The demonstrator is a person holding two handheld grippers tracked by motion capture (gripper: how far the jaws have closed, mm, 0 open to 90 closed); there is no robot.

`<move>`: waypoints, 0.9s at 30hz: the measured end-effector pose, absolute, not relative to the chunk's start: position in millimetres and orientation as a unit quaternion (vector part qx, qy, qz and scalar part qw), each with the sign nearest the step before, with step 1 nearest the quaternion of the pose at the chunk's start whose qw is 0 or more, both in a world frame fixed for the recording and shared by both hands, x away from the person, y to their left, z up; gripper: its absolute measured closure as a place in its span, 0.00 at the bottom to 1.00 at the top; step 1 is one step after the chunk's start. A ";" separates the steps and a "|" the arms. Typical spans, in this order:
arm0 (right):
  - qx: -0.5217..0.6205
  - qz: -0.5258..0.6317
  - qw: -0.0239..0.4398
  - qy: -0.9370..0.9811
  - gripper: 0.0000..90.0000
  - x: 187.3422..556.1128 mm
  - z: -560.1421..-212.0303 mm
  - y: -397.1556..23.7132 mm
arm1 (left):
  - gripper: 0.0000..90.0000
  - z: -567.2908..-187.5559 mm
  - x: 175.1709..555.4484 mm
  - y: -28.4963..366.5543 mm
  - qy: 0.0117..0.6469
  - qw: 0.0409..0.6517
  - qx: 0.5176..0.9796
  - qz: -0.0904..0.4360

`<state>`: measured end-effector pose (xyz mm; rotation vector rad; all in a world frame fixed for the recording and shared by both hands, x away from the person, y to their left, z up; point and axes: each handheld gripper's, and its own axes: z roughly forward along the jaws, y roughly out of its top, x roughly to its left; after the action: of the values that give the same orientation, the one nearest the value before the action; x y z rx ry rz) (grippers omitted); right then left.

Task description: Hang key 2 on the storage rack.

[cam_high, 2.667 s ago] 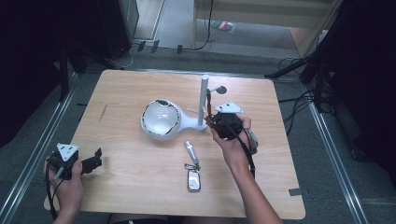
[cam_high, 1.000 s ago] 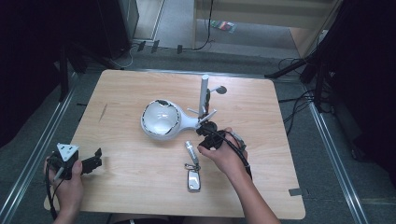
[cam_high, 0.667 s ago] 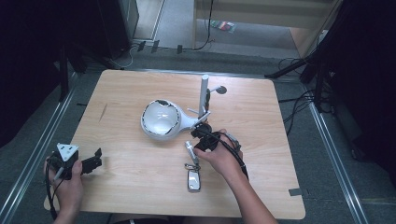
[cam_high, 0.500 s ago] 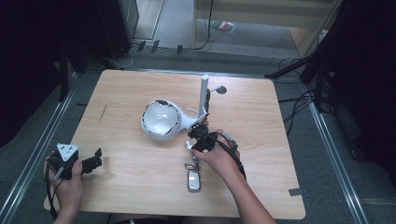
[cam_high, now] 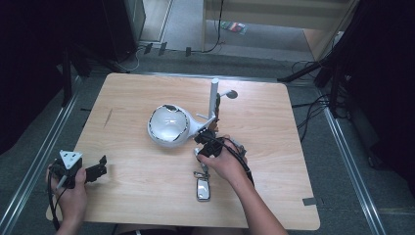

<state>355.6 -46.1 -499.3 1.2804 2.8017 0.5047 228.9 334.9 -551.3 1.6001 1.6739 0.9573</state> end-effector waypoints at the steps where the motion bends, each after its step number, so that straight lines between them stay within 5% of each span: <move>1: 0.410 0.162 0.010 0.898 0.77 355.6 -499.3 -46.1 | 0.00 -551.3 228.9 334.9 0.635 0.313 0.607 0.363; 13: 0.396 0.158 0.039 0.904 0.89 349.1 -497.7 -36.2 | 0.00 -551.3 229.0 334.9 0.634 0.313 0.607 0.363; 27: 0.374 0.156 0.047 0.913 0.77 344.7 -500.5 -27.3 | 0.00 -551.3 229.0 334.9 0.634 0.312 0.608 0.362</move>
<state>344.7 -27.3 -500.5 1.1403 2.7849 0.4749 229.0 334.9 -551.3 1.6042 1.6726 0.9563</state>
